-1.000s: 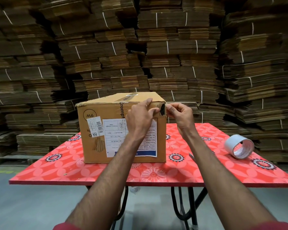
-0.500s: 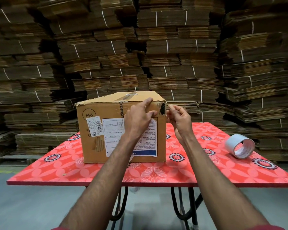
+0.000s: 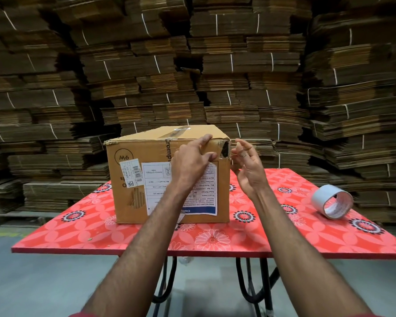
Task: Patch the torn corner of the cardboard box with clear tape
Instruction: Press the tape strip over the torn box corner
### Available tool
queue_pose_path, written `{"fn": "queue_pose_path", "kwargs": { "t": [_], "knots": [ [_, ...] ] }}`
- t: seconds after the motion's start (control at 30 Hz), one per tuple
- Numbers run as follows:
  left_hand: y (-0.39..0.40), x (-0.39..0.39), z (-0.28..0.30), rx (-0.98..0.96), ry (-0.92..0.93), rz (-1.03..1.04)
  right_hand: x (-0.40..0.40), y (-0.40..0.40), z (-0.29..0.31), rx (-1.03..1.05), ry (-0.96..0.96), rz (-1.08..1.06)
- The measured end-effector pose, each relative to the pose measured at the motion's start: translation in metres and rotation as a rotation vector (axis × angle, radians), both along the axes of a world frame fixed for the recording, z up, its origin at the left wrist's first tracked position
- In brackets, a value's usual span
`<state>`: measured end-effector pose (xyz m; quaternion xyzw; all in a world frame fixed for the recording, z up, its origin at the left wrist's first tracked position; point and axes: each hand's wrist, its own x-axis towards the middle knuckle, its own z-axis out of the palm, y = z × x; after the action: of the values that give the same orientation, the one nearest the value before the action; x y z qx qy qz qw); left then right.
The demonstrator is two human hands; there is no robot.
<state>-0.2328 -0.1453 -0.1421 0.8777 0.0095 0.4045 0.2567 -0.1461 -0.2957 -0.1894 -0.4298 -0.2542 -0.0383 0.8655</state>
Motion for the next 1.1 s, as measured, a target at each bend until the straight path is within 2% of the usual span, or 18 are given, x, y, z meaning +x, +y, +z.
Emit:
{"fn": "queue_pose_path", "kwargs": {
  "t": [0.13,0.47,0.57,0.63,0.7,0.8,0.87,0.97,1.1],
  "knots": [
    [-0.002,-0.002,0.000,0.007,-0.010,0.012,-0.004,-0.001,0.015,-0.052,-0.104,0.026],
    [0.000,-0.003,0.003,-0.003,-0.022,-0.021,0.007,0.012,0.038,0.021,-0.021,0.061],
    [0.001,-0.001,0.002,-0.012,-0.016,-0.040,0.009,0.015,0.036,-0.021,-0.033,-0.038],
    [0.002,0.000,0.001,-0.012,-0.011,-0.053,0.008,0.014,0.035,-0.142,-0.096,-0.237],
    [0.003,0.001,0.001,-0.024,-0.011,-0.065,0.001,0.010,0.031,-0.317,-0.210,-0.524],
    [0.006,0.003,-0.001,-0.030,-0.012,-0.072,-0.020,0.007,0.016,-0.670,-0.621,-1.008],
    [0.009,0.005,0.000,-0.012,-0.006,-0.077,-0.032,0.011,-0.001,-0.922,-0.860,-1.226],
    [0.014,0.006,0.003,0.013,0.016,-0.092,-0.036,0.017,-0.021,-1.208,-0.918,-1.365],
    [0.019,0.007,0.005,0.027,0.055,-0.100,-0.034,0.021,-0.027,-1.382,-0.827,-1.385]
  ]
}}
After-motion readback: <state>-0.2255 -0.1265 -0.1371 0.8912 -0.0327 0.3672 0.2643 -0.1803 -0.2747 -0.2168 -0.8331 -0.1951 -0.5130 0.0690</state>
